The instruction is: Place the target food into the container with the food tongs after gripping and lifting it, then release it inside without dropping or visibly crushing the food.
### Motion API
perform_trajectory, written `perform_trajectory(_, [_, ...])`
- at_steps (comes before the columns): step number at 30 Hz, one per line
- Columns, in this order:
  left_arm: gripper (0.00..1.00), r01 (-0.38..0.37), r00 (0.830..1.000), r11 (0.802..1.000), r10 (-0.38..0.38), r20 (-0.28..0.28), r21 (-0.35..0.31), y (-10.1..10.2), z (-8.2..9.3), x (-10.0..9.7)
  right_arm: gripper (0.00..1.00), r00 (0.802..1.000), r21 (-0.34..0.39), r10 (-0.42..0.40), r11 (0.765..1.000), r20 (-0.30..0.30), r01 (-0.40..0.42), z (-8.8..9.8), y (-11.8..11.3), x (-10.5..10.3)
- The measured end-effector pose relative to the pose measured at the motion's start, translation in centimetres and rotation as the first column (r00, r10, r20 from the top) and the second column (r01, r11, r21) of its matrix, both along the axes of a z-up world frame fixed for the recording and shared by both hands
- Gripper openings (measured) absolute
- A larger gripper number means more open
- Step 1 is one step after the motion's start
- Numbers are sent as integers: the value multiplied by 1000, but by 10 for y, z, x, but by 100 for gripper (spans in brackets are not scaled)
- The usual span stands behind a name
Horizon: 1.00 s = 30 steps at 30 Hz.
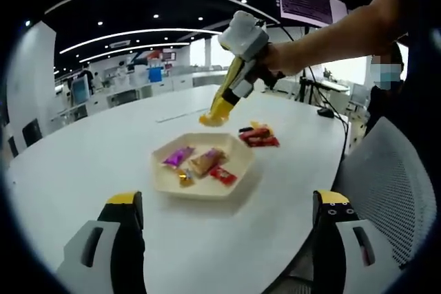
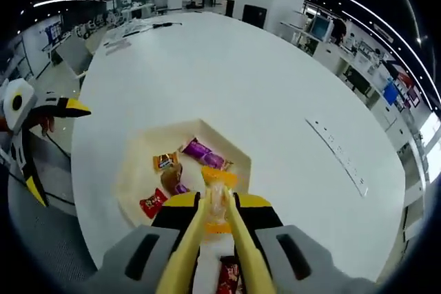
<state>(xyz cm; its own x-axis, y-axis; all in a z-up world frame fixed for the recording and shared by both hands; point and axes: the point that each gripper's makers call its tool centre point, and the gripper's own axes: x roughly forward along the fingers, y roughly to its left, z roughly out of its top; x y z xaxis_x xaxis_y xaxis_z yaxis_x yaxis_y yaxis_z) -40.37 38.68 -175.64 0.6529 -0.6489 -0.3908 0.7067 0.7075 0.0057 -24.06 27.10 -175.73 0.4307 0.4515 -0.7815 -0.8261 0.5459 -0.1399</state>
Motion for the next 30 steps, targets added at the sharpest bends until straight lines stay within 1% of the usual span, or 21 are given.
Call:
perform_trajectory(2, [99, -1, 1000, 1000, 1, -1, 1, 0, -1, 0, 19, 1000, 15, -5, 1000, -3, 5, 1, 2, 2])
perform_trajectory(3, [99, 0, 1000, 1000, 0, -5, 1, 0, -1, 0, 20, 1000, 27, 1, 1000, -15, 0, 0, 5, 0])
perform_trajectory(5, [99, 5, 1000, 1000, -5, -7, 0, -1, -2, -1, 21, 1000, 20, 7, 1000, -1, -7, 0, 5, 0])
perform_trajectory(9, [99, 6, 1000, 1000, -6, -4, 1, -2, -1, -1, 21, 1000, 29, 0, 1000, -10, 1, -2, 7, 0])
perform_trajectory(14, [99, 8, 1000, 1000, -8, -5, 1, -2, -2, -1, 21, 1000, 37, -8, 999, -13, 9, -1, 2, -3])
perform_trajectory(18, [99, 11, 1000, 1000, -11, -6, 1, -2, -1, -2, 22, 1000, 58, -25, 998, 2, 25, 5, -6, -2])
perform_trajectory(21, [99, 13, 1000, 1000, -13, -5, 3, -2, -2, -2, 22, 999, 63, -33, 997, 10, 33, 8, -15, -1])
perform_trajectory(25, [99, 12, 1000, 1000, -12, -5, 2, -2, -1, -2, 23, 999, 67, -45, 997, 24, 43, 14, -34, -5])
perform_trajectory(26, [99, 10, 1000, 1000, -10, -3, 1, -2, -1, -1, 23, 999, 64, -40, 997, 35, 38, 15, -41, -6])
perform_trajectory(30, [99, 7, 1000, 1000, -7, 0, -1, -1, 0, -1, 23, 998, 38, -48, 998, 46, 46, 15, -72, -17])
